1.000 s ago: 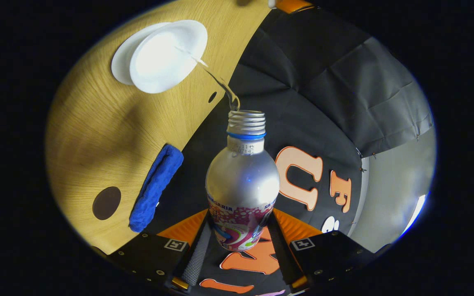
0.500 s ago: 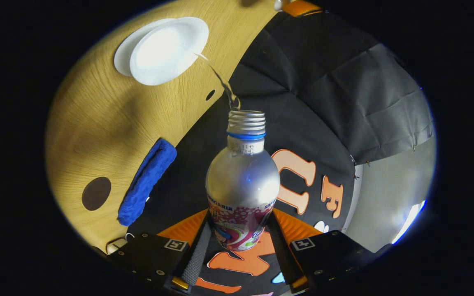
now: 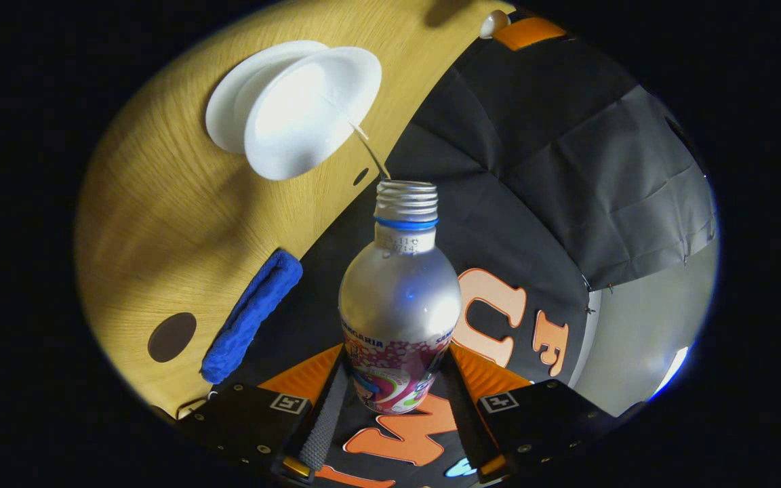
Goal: Open the teacup lid with one hand, grasp the water bottle and pour water into the teacup with the other hand; after pouring, place the water bottle on the coaster and then close the teacup lid.
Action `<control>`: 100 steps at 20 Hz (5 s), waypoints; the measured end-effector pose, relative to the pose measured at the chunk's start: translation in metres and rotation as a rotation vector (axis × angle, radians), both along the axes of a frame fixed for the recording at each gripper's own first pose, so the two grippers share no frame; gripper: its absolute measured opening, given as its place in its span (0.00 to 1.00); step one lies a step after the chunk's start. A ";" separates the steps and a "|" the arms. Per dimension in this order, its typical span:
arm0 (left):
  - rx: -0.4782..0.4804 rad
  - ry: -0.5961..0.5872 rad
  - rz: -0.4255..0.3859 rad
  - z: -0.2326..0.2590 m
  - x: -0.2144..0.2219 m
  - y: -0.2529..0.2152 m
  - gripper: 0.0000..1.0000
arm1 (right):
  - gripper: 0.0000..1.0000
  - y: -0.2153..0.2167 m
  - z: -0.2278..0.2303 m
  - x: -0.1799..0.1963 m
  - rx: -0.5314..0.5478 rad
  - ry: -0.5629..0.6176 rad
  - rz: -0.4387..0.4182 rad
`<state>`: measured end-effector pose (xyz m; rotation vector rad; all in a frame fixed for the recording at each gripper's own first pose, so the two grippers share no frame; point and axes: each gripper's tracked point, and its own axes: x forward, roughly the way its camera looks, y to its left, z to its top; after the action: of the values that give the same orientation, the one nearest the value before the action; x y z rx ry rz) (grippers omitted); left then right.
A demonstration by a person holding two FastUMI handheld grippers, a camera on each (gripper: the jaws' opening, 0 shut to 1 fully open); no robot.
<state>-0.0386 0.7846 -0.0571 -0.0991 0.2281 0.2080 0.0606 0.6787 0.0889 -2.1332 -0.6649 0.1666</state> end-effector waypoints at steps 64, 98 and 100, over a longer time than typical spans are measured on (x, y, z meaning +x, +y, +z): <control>0.024 0.045 -0.259 -0.001 0.127 -0.175 0.37 | 0.78 -0.153 -0.096 0.105 1.807 1.139 -0.422; 0.060 -0.274 -0.146 0.165 0.081 -0.188 0.98 | 0.97 -0.219 0.052 -0.046 1.879 0.940 -0.117; 0.074 -0.281 -0.146 0.174 0.076 -0.190 1.00 | 0.97 -0.231 0.066 -0.058 1.897 0.901 -0.087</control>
<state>0.0370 0.5949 0.1172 -0.0369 -0.0524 0.0558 0.0031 0.4478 0.1549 -0.1396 0.0155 0.2550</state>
